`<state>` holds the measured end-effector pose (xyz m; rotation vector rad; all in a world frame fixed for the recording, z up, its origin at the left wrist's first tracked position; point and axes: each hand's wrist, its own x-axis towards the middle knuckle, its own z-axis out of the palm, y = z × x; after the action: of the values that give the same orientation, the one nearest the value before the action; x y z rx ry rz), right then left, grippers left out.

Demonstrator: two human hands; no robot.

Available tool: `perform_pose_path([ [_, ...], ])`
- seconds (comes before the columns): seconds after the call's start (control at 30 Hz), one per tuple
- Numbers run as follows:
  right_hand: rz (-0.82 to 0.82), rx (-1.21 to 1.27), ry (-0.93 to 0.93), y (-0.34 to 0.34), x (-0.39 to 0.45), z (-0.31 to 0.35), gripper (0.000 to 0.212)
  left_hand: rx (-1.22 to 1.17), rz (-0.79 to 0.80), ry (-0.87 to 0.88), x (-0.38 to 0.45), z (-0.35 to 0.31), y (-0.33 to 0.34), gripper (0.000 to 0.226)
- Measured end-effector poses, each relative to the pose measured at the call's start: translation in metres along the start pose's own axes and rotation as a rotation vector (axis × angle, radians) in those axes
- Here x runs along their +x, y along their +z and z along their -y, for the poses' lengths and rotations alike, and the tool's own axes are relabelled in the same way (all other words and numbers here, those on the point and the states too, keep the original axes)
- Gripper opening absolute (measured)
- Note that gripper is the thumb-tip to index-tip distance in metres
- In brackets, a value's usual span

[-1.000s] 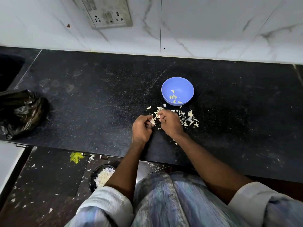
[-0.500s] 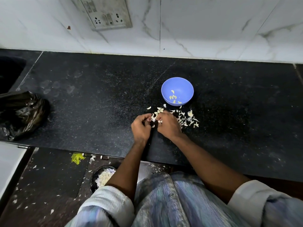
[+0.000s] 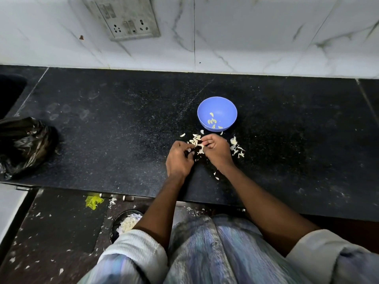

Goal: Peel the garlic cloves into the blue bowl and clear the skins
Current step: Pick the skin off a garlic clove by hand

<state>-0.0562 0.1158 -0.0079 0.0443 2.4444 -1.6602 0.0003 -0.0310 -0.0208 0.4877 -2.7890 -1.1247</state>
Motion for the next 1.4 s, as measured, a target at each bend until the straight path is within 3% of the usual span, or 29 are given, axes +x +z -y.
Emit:
perform_pose_path([
  [0.17,0.038,0.050,0.067,-0.008,0.005,-0.008,0.038,0.128,0.010,0.029,0.001,-0.013,0.006,0.028],
  [0.37,0.092,-0.008,0.037,-0.013,0.006,-0.008,0.044,0.086,0.005,0.061,0.008,-0.025,0.010,0.036],
  [0.53,0.128,-0.038,0.001,-0.021,0.006,-0.003,0.040,0.040,-0.032,0.122,0.009,-0.033,0.014,0.014],
  [0.67,0.126,0.009,0.000,-0.022,0.005,-0.003,0.040,0.005,-0.054,0.073,0.010,-0.041,0.016,0.008],
  [0.83,-0.088,0.009,-0.081,-0.032,0.008,-0.005,0.044,-0.123,-0.010,0.027,0.013,-0.047,0.022,0.014],
  [1.0,-0.326,-0.103,-0.241,-0.038,0.009,0.002,0.047,-0.478,0.256,0.096,0.027,-0.060,0.031,0.046],
  [1.13,-0.360,-0.122,-0.268,-0.039,0.009,0.001,0.044,-0.495,0.173,0.068,0.028,-0.054,0.030,0.032],
  [1.2,-0.345,-0.100,-0.244,-0.039,0.009,0.000,0.041,-0.516,0.127,0.038,0.028,-0.049,0.029,0.027],
  [1.33,-0.253,0.062,-0.071,-0.036,0.008,0.002,0.032,-0.532,0.088,-0.002,0.027,-0.051,0.023,0.045],
  [1.4,-0.181,0.165,-0.013,-0.035,0.008,0.003,0.025,-0.538,0.067,-0.015,0.027,-0.050,0.023,0.032],
])
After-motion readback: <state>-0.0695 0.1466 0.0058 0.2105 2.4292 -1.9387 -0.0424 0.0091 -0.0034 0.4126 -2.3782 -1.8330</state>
